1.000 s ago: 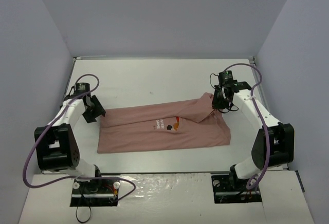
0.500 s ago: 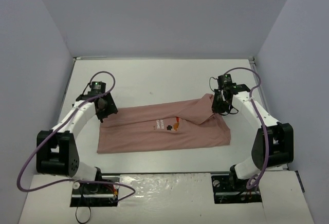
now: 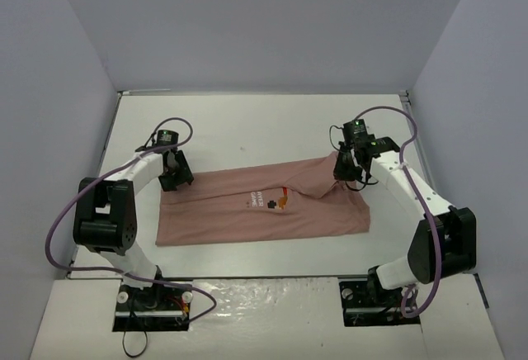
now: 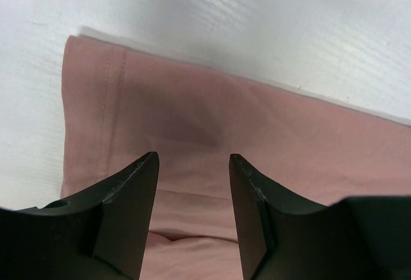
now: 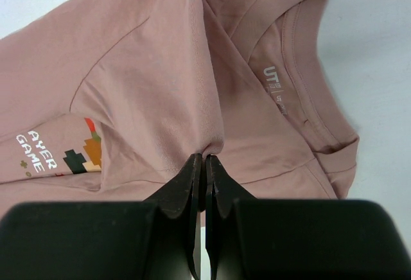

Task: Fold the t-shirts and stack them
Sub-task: Fold the other side of the tshirt into a rectangle

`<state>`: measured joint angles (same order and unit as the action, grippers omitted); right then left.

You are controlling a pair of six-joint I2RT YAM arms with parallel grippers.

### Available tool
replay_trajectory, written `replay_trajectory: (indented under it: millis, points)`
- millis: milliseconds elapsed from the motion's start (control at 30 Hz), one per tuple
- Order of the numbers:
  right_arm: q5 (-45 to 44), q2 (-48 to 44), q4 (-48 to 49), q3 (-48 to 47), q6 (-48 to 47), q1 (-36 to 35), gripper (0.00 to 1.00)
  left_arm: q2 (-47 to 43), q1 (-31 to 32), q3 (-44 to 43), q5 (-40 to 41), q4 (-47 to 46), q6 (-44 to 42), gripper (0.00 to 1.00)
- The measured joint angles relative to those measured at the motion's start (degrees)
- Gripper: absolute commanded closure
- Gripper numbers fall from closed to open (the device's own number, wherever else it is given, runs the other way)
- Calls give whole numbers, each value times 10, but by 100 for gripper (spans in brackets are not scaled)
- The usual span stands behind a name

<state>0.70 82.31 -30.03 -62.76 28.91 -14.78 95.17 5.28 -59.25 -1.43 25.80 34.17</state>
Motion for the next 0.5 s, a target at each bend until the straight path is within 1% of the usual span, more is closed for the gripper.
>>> replay_trajectory:
  millis: [200,500]
  points:
    - [-14,-28,-2,29,25,-2,100,14,0,-6,0,-7,1,55]
    - [-21,-32,-4,102,55,-14,100,15,0,-7,0,-7,1,55]
